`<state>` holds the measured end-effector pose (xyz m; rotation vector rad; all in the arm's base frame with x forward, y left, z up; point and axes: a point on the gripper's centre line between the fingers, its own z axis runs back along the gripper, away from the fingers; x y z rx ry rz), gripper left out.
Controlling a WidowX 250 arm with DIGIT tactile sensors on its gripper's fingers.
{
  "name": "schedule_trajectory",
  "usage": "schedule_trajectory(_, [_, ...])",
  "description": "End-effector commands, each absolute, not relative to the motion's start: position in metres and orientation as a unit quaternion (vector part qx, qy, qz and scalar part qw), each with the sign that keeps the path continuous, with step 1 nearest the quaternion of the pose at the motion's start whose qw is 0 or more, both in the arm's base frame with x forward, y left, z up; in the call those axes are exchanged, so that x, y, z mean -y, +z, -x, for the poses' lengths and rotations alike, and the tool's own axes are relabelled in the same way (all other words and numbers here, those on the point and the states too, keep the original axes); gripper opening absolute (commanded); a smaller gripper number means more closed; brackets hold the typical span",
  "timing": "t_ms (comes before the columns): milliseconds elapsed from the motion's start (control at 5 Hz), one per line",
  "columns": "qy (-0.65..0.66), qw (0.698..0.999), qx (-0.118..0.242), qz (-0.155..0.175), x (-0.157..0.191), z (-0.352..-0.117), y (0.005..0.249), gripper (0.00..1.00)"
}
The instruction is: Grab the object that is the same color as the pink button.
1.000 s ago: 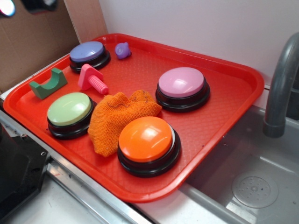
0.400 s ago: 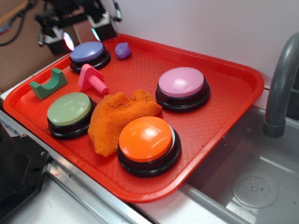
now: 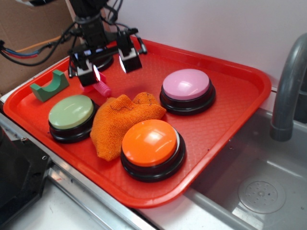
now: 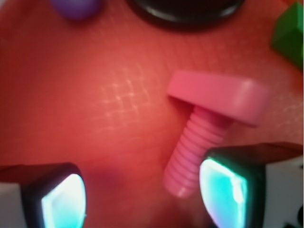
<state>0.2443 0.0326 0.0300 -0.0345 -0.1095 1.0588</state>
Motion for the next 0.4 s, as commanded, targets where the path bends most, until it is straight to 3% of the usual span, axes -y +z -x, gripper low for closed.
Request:
schedule_trajectory(0, [0.545, 0.836, 0.065, 0.01, -0.0576, -0.2369, 0.0186, 1.0])
schedule_trajectory(200, [0.568, 0.819, 0.078, 0.016, -0.0668, -0.2348, 0.0182, 1.0])
